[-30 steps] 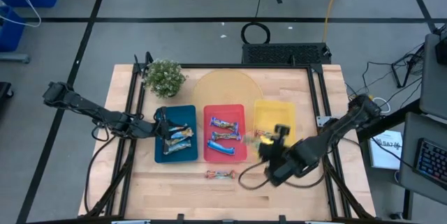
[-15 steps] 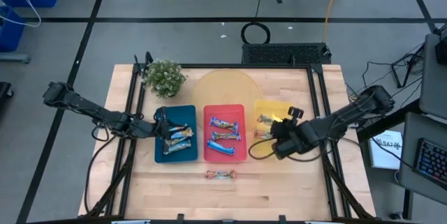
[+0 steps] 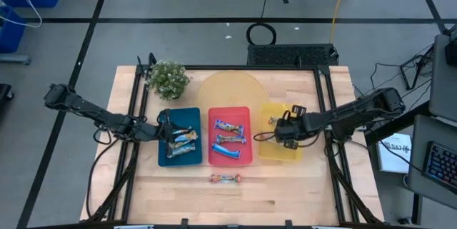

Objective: Pick and place Granola Bars by type
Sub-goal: Put the red granola bar into the yellow bin

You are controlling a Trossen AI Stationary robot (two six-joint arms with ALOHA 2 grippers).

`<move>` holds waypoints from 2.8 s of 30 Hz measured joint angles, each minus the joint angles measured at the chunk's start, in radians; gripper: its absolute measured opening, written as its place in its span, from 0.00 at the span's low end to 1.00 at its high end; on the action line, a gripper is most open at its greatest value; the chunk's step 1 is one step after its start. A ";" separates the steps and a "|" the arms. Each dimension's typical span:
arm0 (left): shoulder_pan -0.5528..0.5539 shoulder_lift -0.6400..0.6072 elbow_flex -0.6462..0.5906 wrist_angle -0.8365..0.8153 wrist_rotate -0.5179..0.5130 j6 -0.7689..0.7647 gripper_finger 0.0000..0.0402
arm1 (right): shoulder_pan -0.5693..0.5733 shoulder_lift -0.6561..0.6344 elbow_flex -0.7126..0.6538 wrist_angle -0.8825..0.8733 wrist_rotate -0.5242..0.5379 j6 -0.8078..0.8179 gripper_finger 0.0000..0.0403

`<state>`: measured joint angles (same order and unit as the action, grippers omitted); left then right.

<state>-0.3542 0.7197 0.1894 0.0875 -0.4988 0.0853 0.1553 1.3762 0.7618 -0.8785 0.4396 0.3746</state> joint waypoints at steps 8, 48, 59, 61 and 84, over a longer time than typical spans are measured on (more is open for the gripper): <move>0.000 0.000 0.000 0.000 0.000 -0.002 0.12 | -0.040 -0.003 -0.009 0.038 -0.011 -0.002 0.21; 0.000 0.000 0.000 -0.010 0.008 -0.015 0.12 | 0.306 0.706 1.121 0.084 -0.220 -0.205 0.46; 0.000 0.000 0.000 -0.010 0.008 -0.013 0.12 | 0.276 0.819 1.125 0.230 -0.288 -0.257 0.59; 0.000 0.000 0.000 -0.010 0.008 -0.012 0.12 | 0.273 0.833 1.125 0.246 -0.292 -0.263 0.59; 0.000 0.000 0.000 -0.009 0.010 -0.012 0.12 | 0.258 0.854 1.009 0.328 -0.261 -0.293 0.42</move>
<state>-0.3541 0.7197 0.1898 0.0781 -0.4892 0.0734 0.4131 2.2299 1.7705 -0.5503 0.1784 0.0814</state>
